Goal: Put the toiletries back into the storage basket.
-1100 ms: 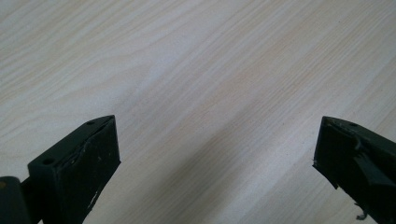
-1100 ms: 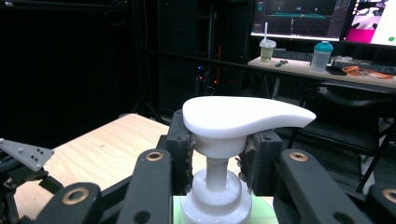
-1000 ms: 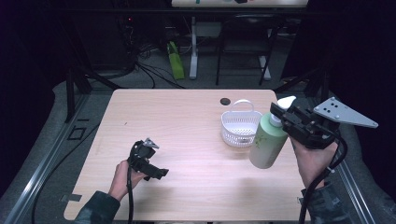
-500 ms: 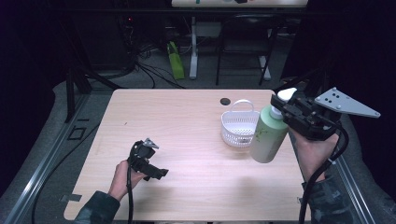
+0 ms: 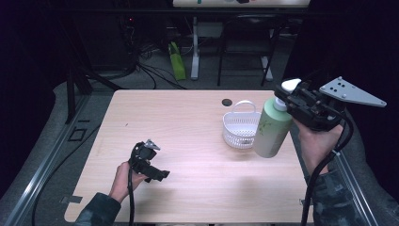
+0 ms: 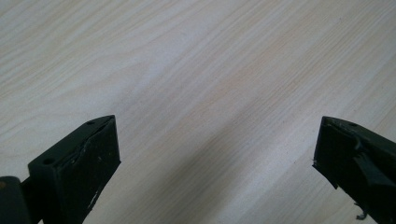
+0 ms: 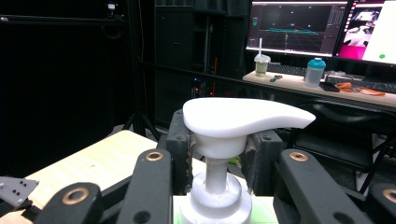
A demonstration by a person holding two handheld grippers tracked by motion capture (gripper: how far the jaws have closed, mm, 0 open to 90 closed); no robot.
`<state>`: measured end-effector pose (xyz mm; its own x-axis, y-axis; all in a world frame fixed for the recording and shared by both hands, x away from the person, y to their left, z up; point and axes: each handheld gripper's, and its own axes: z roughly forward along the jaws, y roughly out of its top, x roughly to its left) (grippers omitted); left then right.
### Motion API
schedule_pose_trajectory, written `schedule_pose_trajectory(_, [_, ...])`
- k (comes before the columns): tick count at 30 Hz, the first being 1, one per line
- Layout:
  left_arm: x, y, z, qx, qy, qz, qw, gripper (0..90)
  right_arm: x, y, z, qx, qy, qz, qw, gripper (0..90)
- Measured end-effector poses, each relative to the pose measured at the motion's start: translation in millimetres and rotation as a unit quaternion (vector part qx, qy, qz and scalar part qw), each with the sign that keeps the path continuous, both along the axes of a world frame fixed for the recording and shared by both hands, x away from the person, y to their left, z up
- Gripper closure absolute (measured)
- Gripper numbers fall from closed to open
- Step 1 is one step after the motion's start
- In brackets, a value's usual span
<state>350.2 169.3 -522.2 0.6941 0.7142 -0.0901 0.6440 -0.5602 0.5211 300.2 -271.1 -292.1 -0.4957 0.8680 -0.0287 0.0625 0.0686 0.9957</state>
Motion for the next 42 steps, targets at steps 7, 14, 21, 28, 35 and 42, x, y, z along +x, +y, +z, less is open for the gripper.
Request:
schedule_pose_trajectory(7, [0.0,0.0,-0.1,0.000,0.000,0.000,1.0000,0.2,7.2,1.2,7.2,-0.004,-0.004,-0.002,1.0000,67.3])
schedule_pose_trajectory(14, [0.0,0.1,-0.1,0.001,0.000,0.000,1.0000,0.2,16.3,3.1,12.6,-0.007,-0.004,-0.005,1.0000,67.4])
schedule_pose_trajectory(21, [-0.2,0.1,0.2,0.001,0.000,-0.001,1.0000,0.2,22.9,5.2,15.7,-0.008,-0.004,-0.008,0.9999,67.3])
schedule_pose_trajectory(28, [-0.2,-0.4,0.3,0.001,-0.001,-0.002,1.0000,0.2,30.9,8.8,20.6,-0.014,-0.005,-0.007,0.9999,67.3])
schedule_pose_trajectory(35, [-0.1,-0.3,0.1,0.001,0.000,-0.002,1.0000,0.2,36.9,11.7,24.4,-0.015,-0.008,-0.008,0.9998,67.4])
schedule_pose_trajectory(42, [0.0,-0.6,0.1,0.002,0.001,-0.002,1.0000,0.2,41.9,15.9,26.8,-0.021,-0.008,-0.004,0.9997,67.3])
